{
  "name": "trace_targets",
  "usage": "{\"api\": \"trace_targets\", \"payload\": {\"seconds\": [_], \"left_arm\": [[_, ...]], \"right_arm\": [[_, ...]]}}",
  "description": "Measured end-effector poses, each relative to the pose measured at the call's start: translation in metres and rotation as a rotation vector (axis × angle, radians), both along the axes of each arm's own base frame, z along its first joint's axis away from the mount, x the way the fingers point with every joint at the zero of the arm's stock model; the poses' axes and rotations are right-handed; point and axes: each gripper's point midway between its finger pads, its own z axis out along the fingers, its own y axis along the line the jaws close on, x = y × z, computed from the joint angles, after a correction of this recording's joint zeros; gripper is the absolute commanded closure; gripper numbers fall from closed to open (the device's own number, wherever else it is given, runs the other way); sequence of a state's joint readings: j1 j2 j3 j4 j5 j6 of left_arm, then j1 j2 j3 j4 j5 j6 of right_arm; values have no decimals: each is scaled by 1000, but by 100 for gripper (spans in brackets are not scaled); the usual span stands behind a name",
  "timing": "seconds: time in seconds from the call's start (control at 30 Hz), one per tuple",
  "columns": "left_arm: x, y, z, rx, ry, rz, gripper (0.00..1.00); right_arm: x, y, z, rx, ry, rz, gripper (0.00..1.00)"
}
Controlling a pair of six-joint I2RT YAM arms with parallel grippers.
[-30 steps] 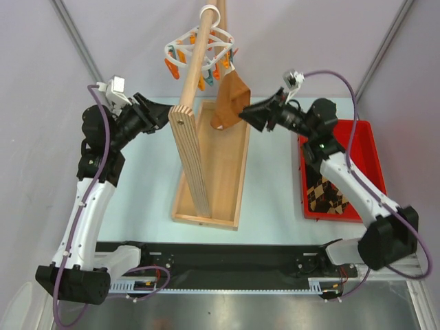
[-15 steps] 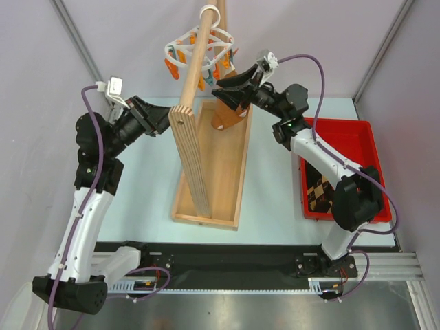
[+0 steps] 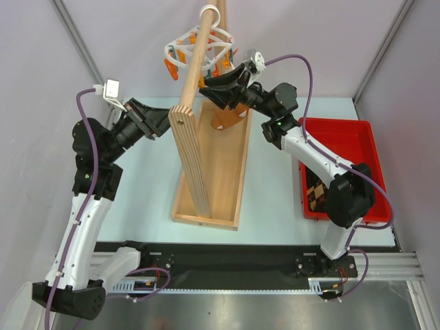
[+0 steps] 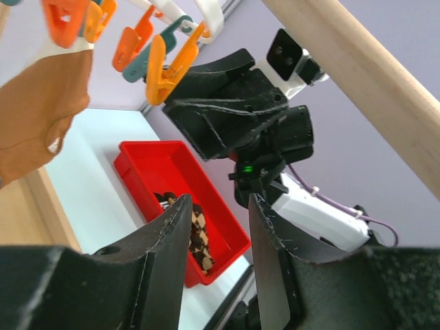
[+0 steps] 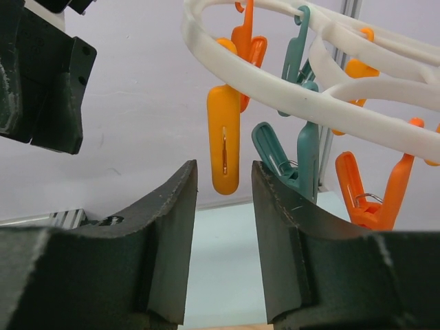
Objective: Clip the socks to the hanger
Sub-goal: Open the clamp at the hanger.
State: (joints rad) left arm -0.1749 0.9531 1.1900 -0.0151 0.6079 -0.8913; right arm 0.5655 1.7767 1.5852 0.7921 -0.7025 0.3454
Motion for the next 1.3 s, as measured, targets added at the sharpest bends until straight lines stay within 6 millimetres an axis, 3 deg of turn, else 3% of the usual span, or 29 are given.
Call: {"api": "trace_targets", "payload": {"seconds": [0.4,0.67,0.93,1.13,1.3], "left_arm": [[-4,-23,4,-21,18,-72,57],[4,-20,6,-37,25,-20,56],[4,-32,7,-47,35,-26,50],[13,-49,10,-40,25,-34,40],[28,-61,4,-28,32,-30,39]], "right_arm": [[5,8,-3,2,14,15,72],[0,11,13,24,3,34,100],[6,15,2,-4,75,19,100],[14,19,-15,-90,159,-42,100],[11,10,-8,-129,153,-87,100]]}}
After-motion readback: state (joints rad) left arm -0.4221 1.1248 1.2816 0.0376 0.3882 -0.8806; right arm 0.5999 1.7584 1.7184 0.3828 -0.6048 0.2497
